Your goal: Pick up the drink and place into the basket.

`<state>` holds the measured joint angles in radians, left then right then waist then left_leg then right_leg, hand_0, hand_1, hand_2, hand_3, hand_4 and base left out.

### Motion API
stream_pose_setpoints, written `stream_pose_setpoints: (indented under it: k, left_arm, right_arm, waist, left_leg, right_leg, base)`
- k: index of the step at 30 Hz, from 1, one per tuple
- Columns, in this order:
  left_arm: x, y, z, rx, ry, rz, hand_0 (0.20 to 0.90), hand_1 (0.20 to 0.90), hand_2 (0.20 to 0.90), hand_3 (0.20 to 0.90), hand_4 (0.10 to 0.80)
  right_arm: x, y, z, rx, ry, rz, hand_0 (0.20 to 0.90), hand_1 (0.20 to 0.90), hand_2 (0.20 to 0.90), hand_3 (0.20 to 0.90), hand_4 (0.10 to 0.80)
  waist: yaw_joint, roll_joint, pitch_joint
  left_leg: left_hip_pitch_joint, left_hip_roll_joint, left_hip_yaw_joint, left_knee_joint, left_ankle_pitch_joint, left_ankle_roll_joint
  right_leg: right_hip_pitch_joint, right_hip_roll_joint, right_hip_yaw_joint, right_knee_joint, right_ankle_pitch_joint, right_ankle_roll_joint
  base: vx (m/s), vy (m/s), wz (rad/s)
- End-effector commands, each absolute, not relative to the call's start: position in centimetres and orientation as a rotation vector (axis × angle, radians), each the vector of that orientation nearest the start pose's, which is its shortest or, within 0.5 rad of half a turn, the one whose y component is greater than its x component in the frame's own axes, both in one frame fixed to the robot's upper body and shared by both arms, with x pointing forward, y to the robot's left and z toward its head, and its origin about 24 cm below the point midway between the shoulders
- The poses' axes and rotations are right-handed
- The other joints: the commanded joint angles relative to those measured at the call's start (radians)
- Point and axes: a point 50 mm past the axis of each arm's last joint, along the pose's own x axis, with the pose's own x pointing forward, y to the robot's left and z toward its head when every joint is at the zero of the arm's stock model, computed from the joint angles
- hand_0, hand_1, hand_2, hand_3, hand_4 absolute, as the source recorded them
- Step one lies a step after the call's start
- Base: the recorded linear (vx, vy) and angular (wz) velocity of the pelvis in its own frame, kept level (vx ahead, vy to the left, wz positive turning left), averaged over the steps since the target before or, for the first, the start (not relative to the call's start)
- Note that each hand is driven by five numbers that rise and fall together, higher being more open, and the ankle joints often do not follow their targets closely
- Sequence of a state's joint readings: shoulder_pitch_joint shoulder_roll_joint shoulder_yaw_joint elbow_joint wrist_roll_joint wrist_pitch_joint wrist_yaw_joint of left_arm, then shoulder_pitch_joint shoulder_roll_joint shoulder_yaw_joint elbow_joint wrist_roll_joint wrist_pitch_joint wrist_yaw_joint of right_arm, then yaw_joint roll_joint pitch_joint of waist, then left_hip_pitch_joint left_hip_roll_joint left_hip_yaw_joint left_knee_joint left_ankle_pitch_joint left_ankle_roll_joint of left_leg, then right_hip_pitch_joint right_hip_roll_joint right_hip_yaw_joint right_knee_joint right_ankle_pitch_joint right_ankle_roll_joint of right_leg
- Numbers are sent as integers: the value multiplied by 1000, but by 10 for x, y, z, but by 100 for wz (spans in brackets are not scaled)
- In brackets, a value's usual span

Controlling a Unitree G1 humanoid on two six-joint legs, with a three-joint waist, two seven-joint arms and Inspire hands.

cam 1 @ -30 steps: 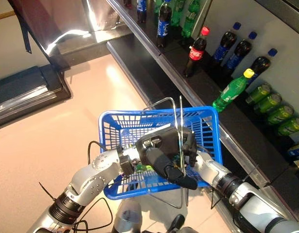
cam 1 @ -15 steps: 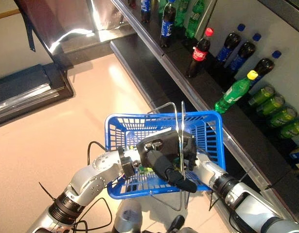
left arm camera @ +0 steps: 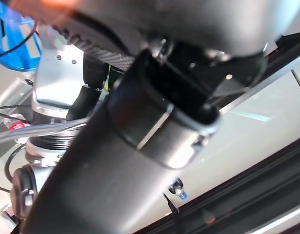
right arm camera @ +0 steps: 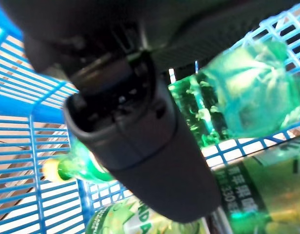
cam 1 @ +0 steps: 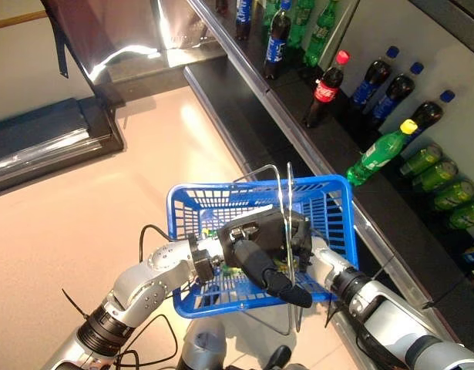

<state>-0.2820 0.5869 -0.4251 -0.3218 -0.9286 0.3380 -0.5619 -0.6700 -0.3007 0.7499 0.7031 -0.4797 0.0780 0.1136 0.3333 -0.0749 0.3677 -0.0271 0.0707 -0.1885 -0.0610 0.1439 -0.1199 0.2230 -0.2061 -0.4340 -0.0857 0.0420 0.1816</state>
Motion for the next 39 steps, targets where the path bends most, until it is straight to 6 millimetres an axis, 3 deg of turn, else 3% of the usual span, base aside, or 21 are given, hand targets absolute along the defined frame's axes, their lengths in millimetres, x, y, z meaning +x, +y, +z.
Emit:
stream_pose_setpoints:
  k: [1,12,21,39]
  left_arm:
    - [187,41,218,-514,-546,-1705,300,300,300,200,100]
    - [187,43,218,-517,-546,-1689,300,300,300,200,100]
    - [196,48,217,-518,-552,-1579,300,300,300,200,100]
    - [235,102,206,-551,-596,-1067,300,300,300,200,100]
  right_arm:
    - [337,-64,23,-1272,62,687,900,900,900,900,800]
    - [335,-68,18,-1265,80,682,900,900,900,900,800]
    - [337,-70,26,-1227,61,652,900,900,900,900,800]
    - [326,-79,60,-1013,-77,595,900,900,900,900,800]
  waist:
    - [13,-25,-334]
    - [12,-27,-333]
    - [2,-25,-330]
    - [-44,-16,-313]
  left_leg:
    - [59,20,54,-26,-75,37]
    - [61,20,57,-26,-77,38]
    - [63,21,62,-26,-76,38]
    - [78,33,109,-26,-82,37]
  right_leg:
    - [8,-15,10,-2,-8,-27]
    - [6,-12,14,-2,-8,-29]
    - [3,-8,21,-2,-8,-31]
    - [1,-11,52,-2,-11,-30]
  base:
    - [0,0,0]
    - [0,0,0]
    - [0,0,0]
    - [0,10,-4]
